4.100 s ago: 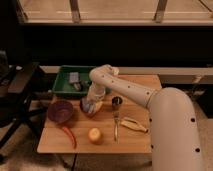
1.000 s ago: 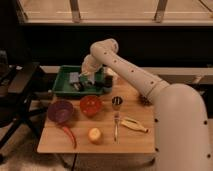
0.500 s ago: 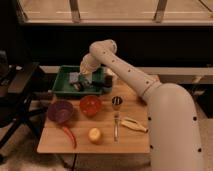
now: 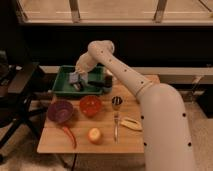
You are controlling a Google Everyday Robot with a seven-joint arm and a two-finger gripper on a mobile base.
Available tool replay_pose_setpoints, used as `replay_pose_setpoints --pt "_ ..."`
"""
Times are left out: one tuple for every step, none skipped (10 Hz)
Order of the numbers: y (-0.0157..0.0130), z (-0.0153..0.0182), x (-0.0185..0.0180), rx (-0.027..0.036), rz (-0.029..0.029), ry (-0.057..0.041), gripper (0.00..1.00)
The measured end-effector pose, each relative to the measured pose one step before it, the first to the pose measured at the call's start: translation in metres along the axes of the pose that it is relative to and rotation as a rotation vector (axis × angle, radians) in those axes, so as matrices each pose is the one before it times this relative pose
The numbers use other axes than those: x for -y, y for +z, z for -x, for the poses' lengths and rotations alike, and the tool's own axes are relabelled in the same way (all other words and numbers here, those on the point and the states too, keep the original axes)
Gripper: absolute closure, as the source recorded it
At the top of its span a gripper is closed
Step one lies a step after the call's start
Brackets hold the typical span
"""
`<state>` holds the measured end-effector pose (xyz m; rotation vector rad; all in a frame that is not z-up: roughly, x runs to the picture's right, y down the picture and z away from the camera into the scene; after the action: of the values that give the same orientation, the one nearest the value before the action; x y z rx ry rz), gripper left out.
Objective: Wipe tray with towel
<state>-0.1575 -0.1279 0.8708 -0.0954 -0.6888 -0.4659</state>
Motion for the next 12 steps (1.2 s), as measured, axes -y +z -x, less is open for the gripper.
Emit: replay_pose_setpoints --pt "0.01476 0.01314 0.01229 0.03852 -0.01746 -0.02584 1.0" --pt "0.01603 0.01313 0.01035 0.04551 -0.01 -0.02214 1.0" --pt "0.01454 0.01046 0.00334 0.03472 0.00446 -0.01216 1.0" --pt "0.00776 0.00685 0.00226 0.01326 0.00699 -0.00672 1.0" --pt "0.00133 0.00091 0.00002 0.00271 0.00208 -0.00044 1.0" --pt "-0.00186 -0.00252 -0.00082 -0.00309 -0.0011 0.00239 1.0" --pt "0.00006 0.00018 -0.00008 0.00043 0.00013 0.00005 1.0" --pt "0.00034 0.00083 0.00054 0.00068 -0.00002 -0.00103 1.0" --pt "0.00107 0.00071 0.0002 0.00321 0.00024 0.00088 1.0" --pt "0.00001 -0.00036 -0.0006 0.00562 0.00052 0.00017 1.0" --pt "0.0073 0.00646 -0.00217 0.03802 0.00628 -0.00123 1.0" --pt "0.00987 0.00951 0.00043 0.02818 0.00595 0.00153 1.0"
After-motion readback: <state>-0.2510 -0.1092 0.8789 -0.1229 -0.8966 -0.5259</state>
